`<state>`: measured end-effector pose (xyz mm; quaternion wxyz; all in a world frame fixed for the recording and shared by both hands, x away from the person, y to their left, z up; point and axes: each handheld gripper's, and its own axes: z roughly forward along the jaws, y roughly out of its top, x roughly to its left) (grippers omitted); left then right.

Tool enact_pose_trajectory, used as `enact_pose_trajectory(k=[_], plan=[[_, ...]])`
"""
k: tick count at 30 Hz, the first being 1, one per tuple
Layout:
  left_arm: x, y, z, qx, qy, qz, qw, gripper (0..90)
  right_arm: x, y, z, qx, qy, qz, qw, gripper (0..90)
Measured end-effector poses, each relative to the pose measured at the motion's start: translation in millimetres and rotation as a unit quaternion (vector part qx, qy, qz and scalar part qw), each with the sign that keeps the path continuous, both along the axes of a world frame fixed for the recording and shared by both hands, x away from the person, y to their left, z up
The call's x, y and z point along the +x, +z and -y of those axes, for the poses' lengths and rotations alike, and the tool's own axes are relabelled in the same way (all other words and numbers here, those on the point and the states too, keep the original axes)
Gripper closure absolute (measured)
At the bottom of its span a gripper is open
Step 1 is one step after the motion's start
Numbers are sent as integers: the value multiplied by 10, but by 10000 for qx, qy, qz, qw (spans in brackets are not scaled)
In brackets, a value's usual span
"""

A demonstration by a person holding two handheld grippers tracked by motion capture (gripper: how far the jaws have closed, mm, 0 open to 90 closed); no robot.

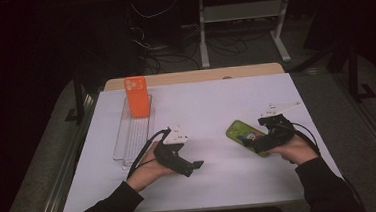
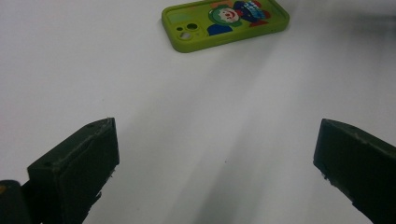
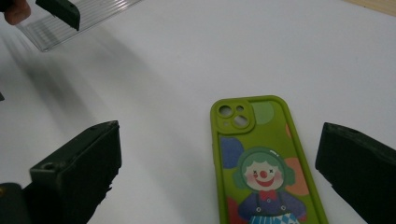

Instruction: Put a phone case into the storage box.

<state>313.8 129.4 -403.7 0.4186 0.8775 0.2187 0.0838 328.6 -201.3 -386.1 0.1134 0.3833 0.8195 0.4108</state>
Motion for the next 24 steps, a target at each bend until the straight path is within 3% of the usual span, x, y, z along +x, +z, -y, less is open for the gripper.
enact_pose_trajectory(k=[5,18,20,24], plan=[[6,-1,-6,-8,-23,-6,10000,0,97,26,22,-17,4,-10,10000,0],[19,-15,-15,-12,-30,-46,10000,0,326,-75,126,-482,-132,-149,9986,0],[26,-12,-26,51,-58,-27,10000,0,339,-84,139,-479,-163,-198,9985,0],[19,-16,-17,-15,-23,-49,10000,0,337,-72,184,-449,-176,-234,9986,0]])
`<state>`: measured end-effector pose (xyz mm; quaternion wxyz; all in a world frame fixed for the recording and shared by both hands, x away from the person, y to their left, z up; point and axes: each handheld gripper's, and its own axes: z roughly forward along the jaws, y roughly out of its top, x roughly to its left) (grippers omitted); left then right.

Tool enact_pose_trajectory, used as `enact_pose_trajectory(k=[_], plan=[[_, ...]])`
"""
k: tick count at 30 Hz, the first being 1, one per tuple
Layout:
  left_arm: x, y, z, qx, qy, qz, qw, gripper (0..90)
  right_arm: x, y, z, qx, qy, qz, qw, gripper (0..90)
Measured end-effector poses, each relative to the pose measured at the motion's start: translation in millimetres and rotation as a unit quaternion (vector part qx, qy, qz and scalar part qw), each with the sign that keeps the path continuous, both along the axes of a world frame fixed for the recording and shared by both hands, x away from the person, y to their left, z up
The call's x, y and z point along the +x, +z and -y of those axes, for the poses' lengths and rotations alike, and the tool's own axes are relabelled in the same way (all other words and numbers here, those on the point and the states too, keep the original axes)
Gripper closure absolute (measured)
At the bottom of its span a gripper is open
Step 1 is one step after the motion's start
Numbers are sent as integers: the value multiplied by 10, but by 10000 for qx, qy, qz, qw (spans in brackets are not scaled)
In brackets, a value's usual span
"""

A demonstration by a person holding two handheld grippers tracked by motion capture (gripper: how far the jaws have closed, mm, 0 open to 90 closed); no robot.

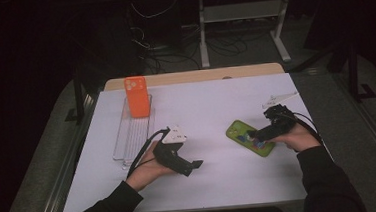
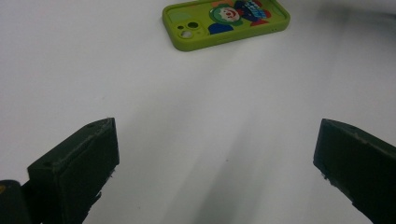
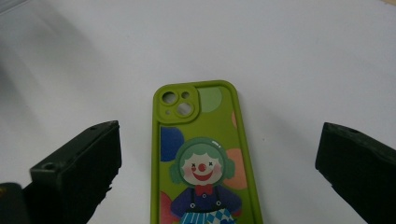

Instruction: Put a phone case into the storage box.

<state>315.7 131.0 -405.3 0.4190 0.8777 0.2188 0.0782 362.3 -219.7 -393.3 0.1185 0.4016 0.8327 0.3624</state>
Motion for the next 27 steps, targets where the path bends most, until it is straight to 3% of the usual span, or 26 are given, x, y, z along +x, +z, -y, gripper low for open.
enact_pose_trajectory(k=[3,8,13,17,18,27], plan=[[-2,-11,7,10,4,-5,10000,0,3,29,44,54,25,134,9999,0],[-1,-9,3,10,-3,3,10000,0,12,13,64,-7,36,27,10000,0],[3,-11,-4,7,13,-23,10000,0,30,-69,53,-334,129,-180,9992,0],[7,-10,-6,60,-25,-4,10000,0,32,-125,34,-443,174,-310,9984,0],[0,-16,4,-13,16,-27,10000,0,37,-146,30,-494,216,-332,9980,0],[-7,-14,5,0,12,-52,10000,0,49,-259,-54,-919,424,-532,9934,0]])
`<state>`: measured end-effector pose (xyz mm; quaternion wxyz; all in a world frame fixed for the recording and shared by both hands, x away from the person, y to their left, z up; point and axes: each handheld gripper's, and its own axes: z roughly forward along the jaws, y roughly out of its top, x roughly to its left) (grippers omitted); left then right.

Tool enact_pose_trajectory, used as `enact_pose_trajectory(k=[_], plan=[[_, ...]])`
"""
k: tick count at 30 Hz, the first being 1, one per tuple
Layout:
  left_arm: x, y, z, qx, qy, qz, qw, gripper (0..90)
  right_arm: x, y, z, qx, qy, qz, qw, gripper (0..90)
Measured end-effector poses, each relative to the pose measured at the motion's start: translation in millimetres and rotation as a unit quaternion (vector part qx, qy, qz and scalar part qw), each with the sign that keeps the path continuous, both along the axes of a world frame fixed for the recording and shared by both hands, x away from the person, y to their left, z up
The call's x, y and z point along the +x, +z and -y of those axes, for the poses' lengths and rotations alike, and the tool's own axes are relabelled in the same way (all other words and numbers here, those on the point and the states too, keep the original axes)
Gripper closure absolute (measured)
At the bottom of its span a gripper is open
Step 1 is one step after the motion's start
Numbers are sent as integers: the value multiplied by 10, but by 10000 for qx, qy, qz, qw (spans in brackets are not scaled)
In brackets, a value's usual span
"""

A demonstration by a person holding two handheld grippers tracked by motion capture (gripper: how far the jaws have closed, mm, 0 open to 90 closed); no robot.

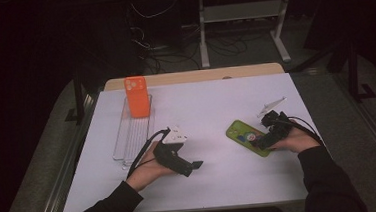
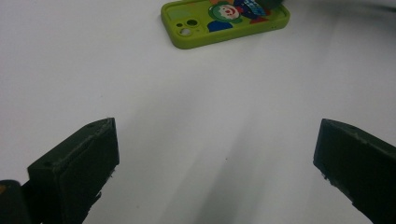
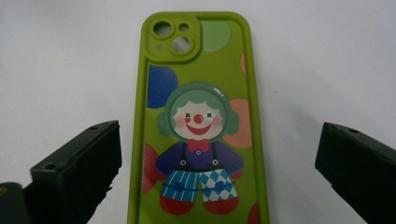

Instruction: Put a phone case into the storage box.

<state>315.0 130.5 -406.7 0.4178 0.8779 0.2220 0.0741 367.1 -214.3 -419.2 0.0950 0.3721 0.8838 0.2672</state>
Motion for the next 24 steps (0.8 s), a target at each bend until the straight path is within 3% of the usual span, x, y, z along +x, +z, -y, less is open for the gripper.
enact_pose_trajectory(k=[7,24], plan=[[13,-12,-6,61,-41,37,10000,0,8,-69,-36,-255,59,-121,9996,23],[25,-27,-12,112,-56,32,9999,0,8,-178,-93,-377,170,-417,9983,108]])
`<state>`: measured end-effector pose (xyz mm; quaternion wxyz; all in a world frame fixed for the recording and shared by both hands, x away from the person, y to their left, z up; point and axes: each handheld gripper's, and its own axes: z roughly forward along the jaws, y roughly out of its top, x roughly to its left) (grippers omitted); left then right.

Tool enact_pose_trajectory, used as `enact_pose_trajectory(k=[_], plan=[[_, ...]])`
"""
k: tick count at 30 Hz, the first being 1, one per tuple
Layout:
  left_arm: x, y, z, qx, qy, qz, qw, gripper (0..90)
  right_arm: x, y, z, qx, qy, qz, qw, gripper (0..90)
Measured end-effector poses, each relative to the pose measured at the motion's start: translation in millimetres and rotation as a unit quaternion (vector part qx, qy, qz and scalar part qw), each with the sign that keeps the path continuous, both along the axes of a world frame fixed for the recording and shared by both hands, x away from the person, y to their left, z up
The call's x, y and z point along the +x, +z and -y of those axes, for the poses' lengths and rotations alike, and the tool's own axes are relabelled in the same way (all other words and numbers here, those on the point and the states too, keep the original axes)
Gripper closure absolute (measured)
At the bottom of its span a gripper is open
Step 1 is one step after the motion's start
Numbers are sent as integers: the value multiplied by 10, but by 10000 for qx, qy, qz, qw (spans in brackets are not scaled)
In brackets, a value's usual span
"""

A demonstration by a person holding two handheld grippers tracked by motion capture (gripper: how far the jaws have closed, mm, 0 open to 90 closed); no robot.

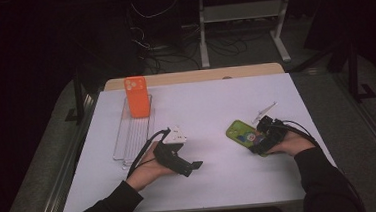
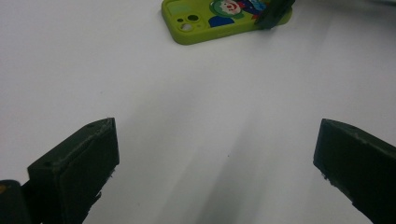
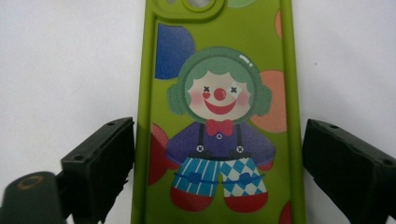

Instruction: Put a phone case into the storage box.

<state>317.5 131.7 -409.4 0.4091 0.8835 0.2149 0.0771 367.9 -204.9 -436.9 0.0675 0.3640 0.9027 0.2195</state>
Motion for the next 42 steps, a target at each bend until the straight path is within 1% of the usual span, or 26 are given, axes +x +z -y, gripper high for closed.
enact_pose_trajectory(k=[1,4,5,6,9,10,11,16,17,19,21,24,26,27,28,29,30,32,33,34,35,37,38,39,40,42], plan=[[0,0,0,-6,-1,-2,10000,0,-1,-5,-4,-51,3,-7,10000,109],[0,1,-2,-14,5,-2,10000,0,-7,-4,-6,-62,5,-10,10000,120],[-6,-4,5,-69,55,-39,10000,0,-8,-6,-8,-65,-3,-9,10000,119],[-4,-1,4,-40,49,-36,10000,0,-8,-6,-14,-85,0,-21,10000,119],[-5,-8,5,-59,44,-51,10000,0,-7,-3,-31,-161,10,-23,9999,128],[0,-4,-1,6,2,-33,10000,0,-8,-3,-32,-155,21,-31,9999,134],[-3,-6,2,-25,14,-51,10000,0,-12,-1,-31,-145,13,-35,9999,140],[5,-11,-1,36,-38,-67,10000,0,-21,1,-30,-132,-24,-29,9999,148],[1,-17,5,-12,-6,-100,9999,0,-22,1,-30,-129,-20,-28,9999,149],[8,-22,4,22,-35,-124,9999,0,-22,2,-32,-132,-28,-33,9999,151],[10,-28,9,3,-16,-163,9999,0,-22,6,-34,-140,-25,-32,9999,154],[28,-7,-7,44,-73,-166,9998,0,-18,15,-23,-109,91,-18,9999,154],[40,13,-7,36,-66,-179,9998,0,-19,45,-27,-99,150,27,9998,153],[50,23,-6,42,-91,-127,9999,0,-18,72,-32,-69,231,31,9997,154],[58,41,-8,110,-118,-85,9998,0,-18,103,-38,-29,280,88,9996,154],[68,57,-7,169,-158,-22,9997,0,-13,132,-47,28,346,86,9994,154],[77,81,-8,216,-190,67,9996,0,-5,161,-58,18,411,117,9991,154],[109,131,-12,193,-248,15,9995,0,16,210,-79,33,507,142,9986,154],[128,160,-15,202,-284,12,9994,0,27,231,-88,26,601,127,9981,154],[144,184,-15,181,-289,6,9994,0,41,241,-98,-3,701,213,9973,154],[170,206,-18,173,-314,16,9994,0,55,255,-113,-9,765,225,9968,153],[207,241,-16,69,-291,-49,9995,0,71,289,-140,17,937,215,9954,153],[234,258,-20,94,-347,-55,9993,0,75,308,-153,33,1027,190,9945,153],[247,273,-15,61,-368,-117,9992,0,84,320,-164,17,1104,225,9936,153],[262,284,-15,77,-421,-82,9991,0,88,341,-178,43,1190,208,9927,153],[289,310,-14,109,-511,-88,9986,0,89,374,-193,66,1284,205,9915,153]])
